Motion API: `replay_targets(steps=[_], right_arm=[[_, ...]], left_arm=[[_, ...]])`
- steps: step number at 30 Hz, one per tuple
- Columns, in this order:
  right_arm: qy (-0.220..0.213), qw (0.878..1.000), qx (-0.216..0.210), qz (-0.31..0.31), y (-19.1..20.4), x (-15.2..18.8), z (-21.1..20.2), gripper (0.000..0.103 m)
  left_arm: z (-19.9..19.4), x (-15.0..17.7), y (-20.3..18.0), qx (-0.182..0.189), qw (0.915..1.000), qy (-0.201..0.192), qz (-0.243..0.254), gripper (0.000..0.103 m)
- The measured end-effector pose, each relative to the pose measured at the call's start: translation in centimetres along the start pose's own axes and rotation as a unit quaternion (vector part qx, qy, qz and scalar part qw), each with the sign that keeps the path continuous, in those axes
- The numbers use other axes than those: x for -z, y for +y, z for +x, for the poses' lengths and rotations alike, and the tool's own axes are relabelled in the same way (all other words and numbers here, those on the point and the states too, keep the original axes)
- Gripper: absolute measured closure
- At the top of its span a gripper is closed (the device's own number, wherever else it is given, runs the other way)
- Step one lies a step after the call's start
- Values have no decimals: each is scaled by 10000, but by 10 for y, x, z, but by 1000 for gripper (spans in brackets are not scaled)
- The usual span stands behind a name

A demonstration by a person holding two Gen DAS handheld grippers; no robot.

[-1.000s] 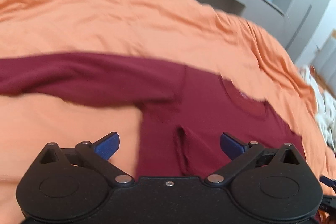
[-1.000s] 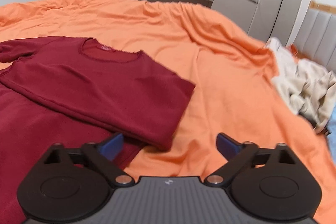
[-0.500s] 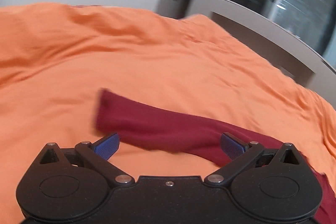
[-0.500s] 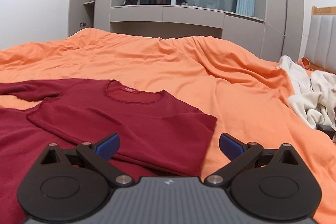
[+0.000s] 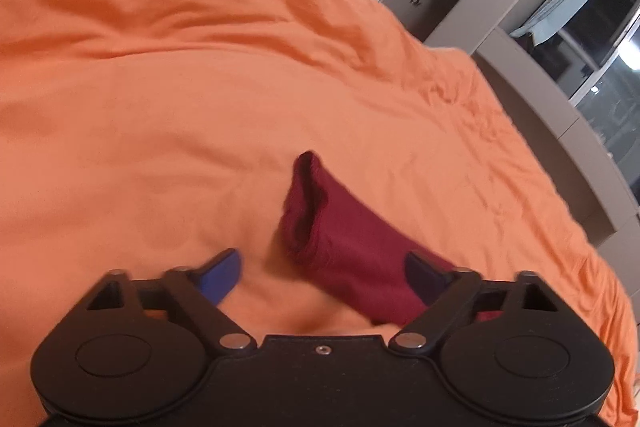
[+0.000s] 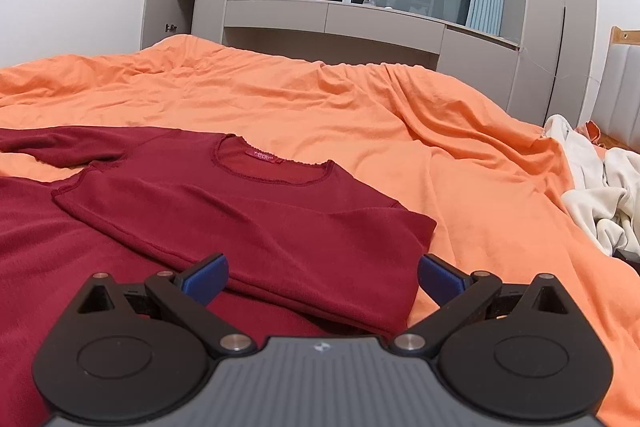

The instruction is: Fold small clothes

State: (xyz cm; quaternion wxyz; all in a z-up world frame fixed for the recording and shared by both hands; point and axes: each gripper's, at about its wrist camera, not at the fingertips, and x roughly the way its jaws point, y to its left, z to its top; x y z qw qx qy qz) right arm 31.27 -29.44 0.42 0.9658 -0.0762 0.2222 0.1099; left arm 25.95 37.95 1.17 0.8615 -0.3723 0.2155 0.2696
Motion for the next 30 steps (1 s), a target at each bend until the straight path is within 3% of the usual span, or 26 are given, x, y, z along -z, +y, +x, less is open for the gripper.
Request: replay_targets(steps=[2, 4, 8, 10, 17, 21, 26, 30], right_arm=[[27, 10000, 2, 7, 0, 0, 1, 0], [34, 10000, -3, 9, 0, 0, 2, 0], [40, 10000, -11, 6, -1, 1, 1, 0], [31, 10000, -12, 20, -1, 1, 1, 0], [-2, 9999, -41, 148, -5, 3, 0, 0], [-26, 9997, -70, 231, -9, 3, -3, 0], [-50, 9993, -90, 366, -15, 3, -7, 0], [-90, 9988, -77, 476, -20, 3, -10, 0]], left_arm=[[1, 2, -4, 20, 10000, -3, 32, 38], [3, 4, -8, 38, 9999, 29, 109, 60], [7, 5, -14, 125, 9998, -14, 122, 72], [7, 3, -13, 130, 9999, -97, 61, 95], [-2, -4, -40, 218, 9977, -641, 68, 98], [-19, -1, -83, 635, 9930, -924, 382, 98], [-42, 21, -157, 1120, 9784, -1170, 1287, 98], [-55, 53, -217, 1569, 9623, -1082, 1941, 98]])
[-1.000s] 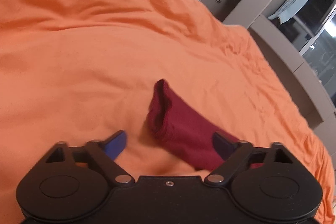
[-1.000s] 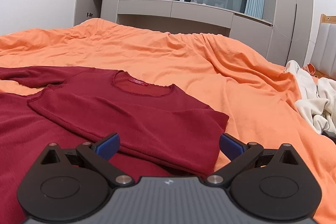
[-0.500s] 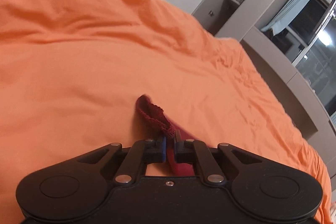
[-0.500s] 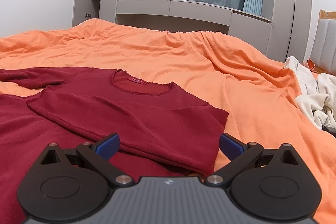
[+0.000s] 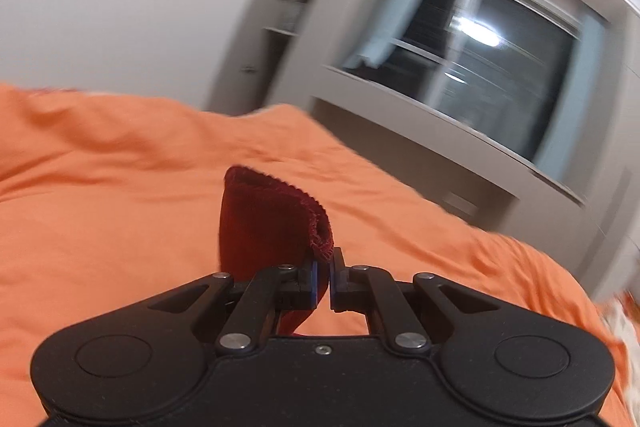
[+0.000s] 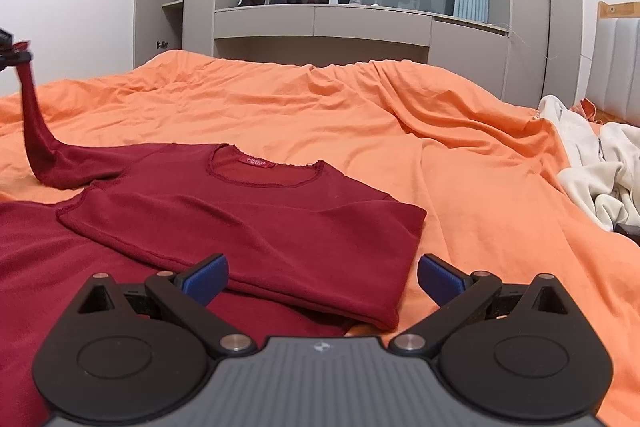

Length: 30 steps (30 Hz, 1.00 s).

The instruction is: Fold small clothes

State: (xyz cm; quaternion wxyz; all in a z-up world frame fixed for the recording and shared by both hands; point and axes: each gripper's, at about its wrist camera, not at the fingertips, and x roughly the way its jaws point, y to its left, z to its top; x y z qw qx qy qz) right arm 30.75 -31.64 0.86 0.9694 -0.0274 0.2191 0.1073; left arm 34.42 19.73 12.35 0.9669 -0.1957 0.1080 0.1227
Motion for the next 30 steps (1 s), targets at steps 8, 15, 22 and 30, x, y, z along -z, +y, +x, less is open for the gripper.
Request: replay_targets(steps=[8, 15, 22, 30], right_arm=[[91, 9989, 399, 245, -12, -1, -1, 0], [109, 9969, 703, 347, -24, -1, -1, 0], [147, 9956, 831, 410, -29, 0, 2, 0], [258, 9958, 819, 309, -26, 2, 8, 0]], left_arm=[[10, 52, -131, 1096, 9877, 589, 946, 98], [20, 143, -206, 1835, 9509, 1579, 1931, 98], [36, 214, -222, 2164, 9149, 2487, 2332, 98], [13, 226, -211, 2526, 8898, 2888, 2470, 72]])
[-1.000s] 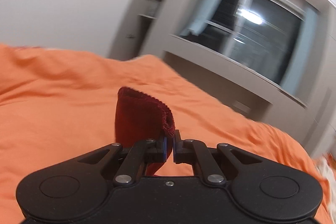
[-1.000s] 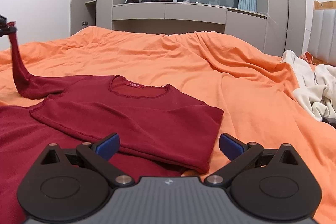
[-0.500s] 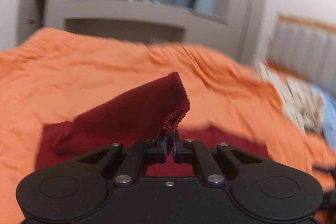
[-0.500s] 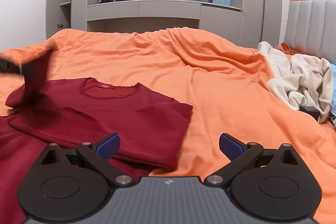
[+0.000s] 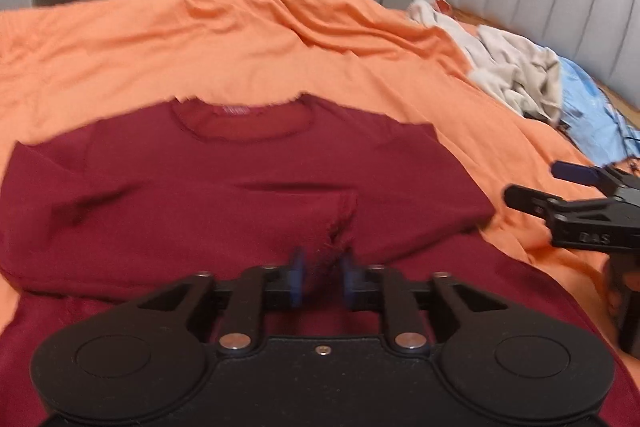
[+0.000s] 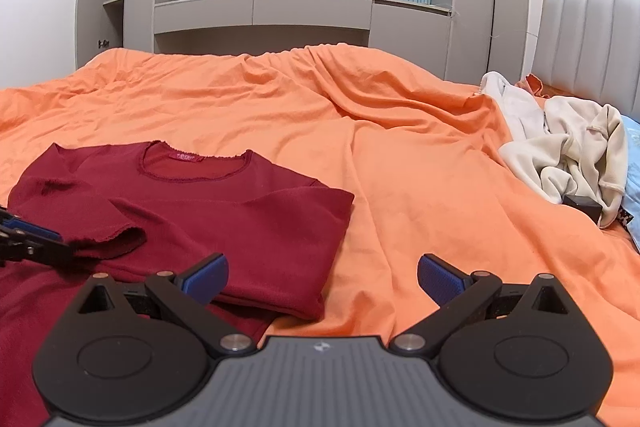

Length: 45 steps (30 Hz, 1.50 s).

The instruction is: Fold small clothes

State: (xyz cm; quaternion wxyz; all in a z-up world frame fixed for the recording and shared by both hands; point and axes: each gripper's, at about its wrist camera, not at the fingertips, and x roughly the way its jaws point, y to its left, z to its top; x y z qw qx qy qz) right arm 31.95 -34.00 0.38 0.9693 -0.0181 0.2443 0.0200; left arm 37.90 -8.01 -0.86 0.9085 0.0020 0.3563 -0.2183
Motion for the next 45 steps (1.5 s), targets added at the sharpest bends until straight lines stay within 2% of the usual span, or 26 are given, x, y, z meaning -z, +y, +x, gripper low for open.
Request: replay_targets(steps=[2, 4, 6, 10, 13, 16, 18, 21, 24, 26, 28, 32, 34, 37, 40, 42, 44, 45], right_arm=[[30, 10000, -13, -26, 2, 1, 1, 0], [71, 10000, -38, -46, 3, 1, 3, 0], [112, 9999, -59, -75, 6, 1, 5, 0], [136, 9995, -157, -222, 12, 1, 7, 0], [64, 9978, -577, -323, 14, -5, 3, 0], [20, 9941, -1038, -312, 24, -20, 4, 0], [38, 9907, -1327, -301, 35, -36, 12, 0], [39, 9853, -1684, -295, 61, -69, 34, 0], [-17, 9743, -2248, -129, 99, -103, 64, 1], [62, 9653, -2610, -17, 129, -123, 89, 8], [150, 9558, -2932, 139, 159, -138, 114, 19], [518, 9361, -3455, 403, 216, -154, 160, 31], [746, 9298, -3581, 404, 245, -156, 181, 39], [1032, 9194, -3780, 344, 279, -155, 206, 40], [1300, 9057, -4028, 235, 308, -154, 222, 40], [1400, 9022, -4079, 72, 325, -151, 227, 40], [1369, 9115, -3871, -249, 338, -149, 228, 52], [1356, 9163, -3749, -382, 343, -147, 228, 71]], left_arm=[[-7, 4, 6, 128, 9998, 48, -145, 60], [-13, 5, 10, 140, 9996, 21, -229, 39], [-21, 6, 18, 102, 9993, -85, -340, 29], [-42, 8, 47, -111, 9980, -275, -558, 17], [-57, 8, 80, -623, 9942, -361, -799, 10], [-72, 7, 126, -1056, 9837, -543, -1349, 10], [-82, 8, 162, -1188, 9710, -641, -1972, 9], [-93, 17, 215, -1324, 9417, -827, -2982, 9], [-98, 29, 251, -1326, 9155, -956, -3677, 10], [-98, 38, 269, -1244, 8949, -1019, -4163, 16], [-95, 43, 281, -1128, 8810, -1081, -4466, 26], [-88, 46, 291, -767, 8688, -1219, -4738, 40], [-83, 48, 297, -599, 8584, -1264, -4936, 48], [-69, 53, 304, -509, 8459, -1248, -5160, 54], [-61, 56, 307, -398, 8428, -1210, -5229, 56], [-60, 58, 309, -308, 8412, -1216, -5260, 57], [-59, 61, 310, -210, 8386, -1251, -5298, 57], [-57, 61, 311, -177, 8383, -1239, -5306, 60]])
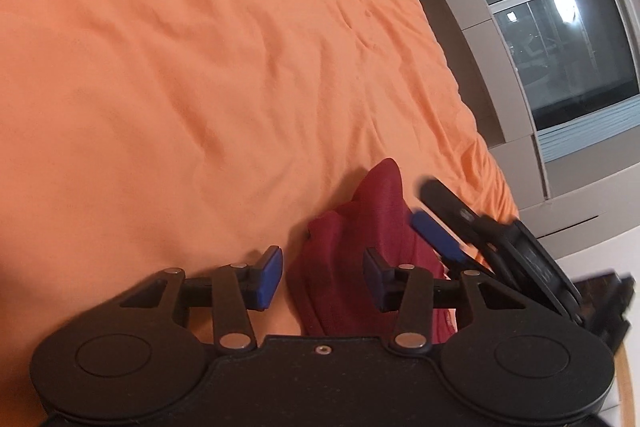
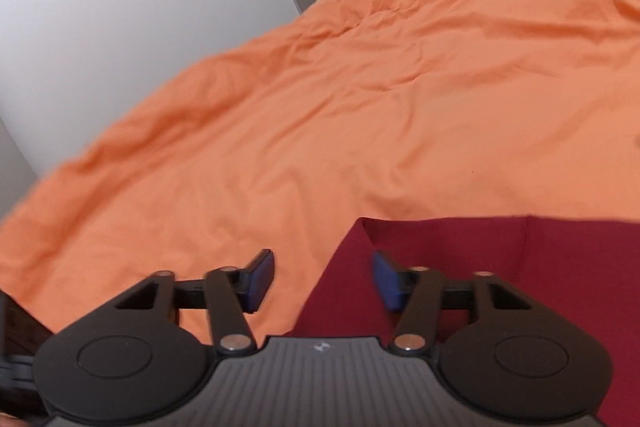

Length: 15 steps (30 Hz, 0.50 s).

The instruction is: Fold small clothes

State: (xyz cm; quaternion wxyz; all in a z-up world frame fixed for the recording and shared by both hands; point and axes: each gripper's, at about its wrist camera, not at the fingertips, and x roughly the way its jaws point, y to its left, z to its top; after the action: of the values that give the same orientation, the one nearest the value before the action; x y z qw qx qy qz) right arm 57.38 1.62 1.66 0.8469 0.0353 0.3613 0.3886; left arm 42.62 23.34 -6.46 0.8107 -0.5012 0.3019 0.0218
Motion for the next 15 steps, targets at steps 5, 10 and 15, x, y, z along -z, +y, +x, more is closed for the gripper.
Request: replay_targets(steps=[5, 10, 15], right_arm=[[-172, 9996, 74, 222, -3, 3, 1, 98], [-344, 9985, 61, 430, -15, 1, -6, 65], [-176, 9988, -38, 460, -16, -6, 10, 51]], left_arm=[[8, 3, 0, -18, 9998, 170, 27, 98], [9, 2, -2, 25, 9999, 153, 36, 101], [9, 1, 1, -69, 9998, 138, -91, 89]])
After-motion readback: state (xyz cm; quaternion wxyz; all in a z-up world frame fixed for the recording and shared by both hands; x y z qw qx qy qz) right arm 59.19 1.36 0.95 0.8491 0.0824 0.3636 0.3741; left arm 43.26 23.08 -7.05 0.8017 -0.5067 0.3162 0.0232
